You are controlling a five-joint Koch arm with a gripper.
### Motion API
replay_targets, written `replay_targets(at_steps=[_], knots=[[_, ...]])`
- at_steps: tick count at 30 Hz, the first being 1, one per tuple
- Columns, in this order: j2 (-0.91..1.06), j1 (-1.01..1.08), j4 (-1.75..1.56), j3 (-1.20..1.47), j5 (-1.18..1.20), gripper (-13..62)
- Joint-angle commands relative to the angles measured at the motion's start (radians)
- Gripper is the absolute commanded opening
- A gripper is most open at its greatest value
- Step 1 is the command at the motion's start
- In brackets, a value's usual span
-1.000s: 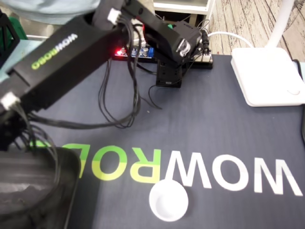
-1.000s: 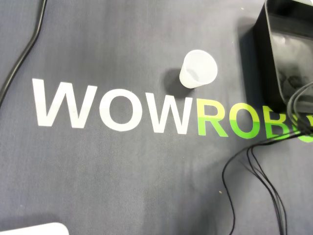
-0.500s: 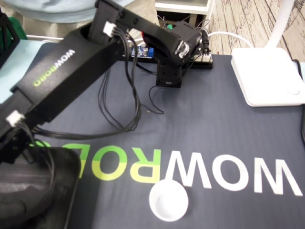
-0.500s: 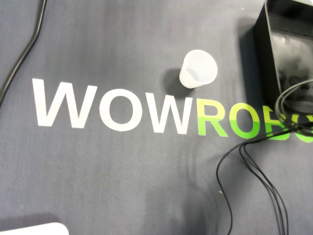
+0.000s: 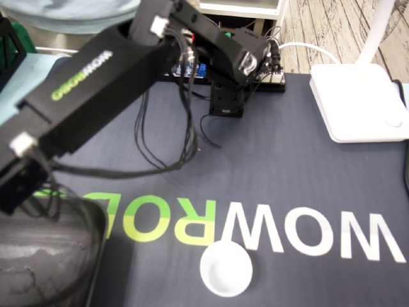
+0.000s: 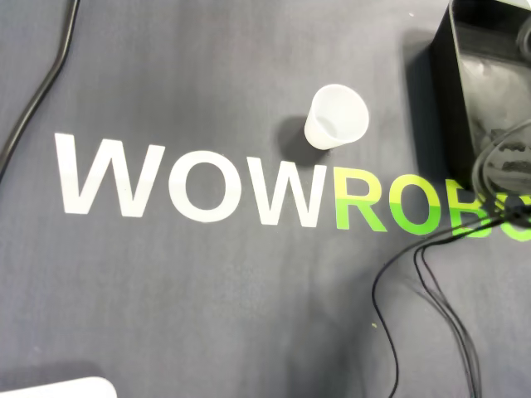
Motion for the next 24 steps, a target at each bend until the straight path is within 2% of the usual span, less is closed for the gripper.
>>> replay_targets(at_steps=[1, 5, 13, 18, 24], knots=[[0.169, -0.046, -0.072, -0.008, -0.644, 5.1], [0.376, -0.130, -0.071, 0.245, -0.965, 5.1], [0.692, -0.302, -0.120, 0.853, -1.358, 5.1], [0.772, -0.440, -0.261, 1.095, -1.626, 5.1], [0.770, -0.571, -0.302, 1.173, -1.919, 5.0]])
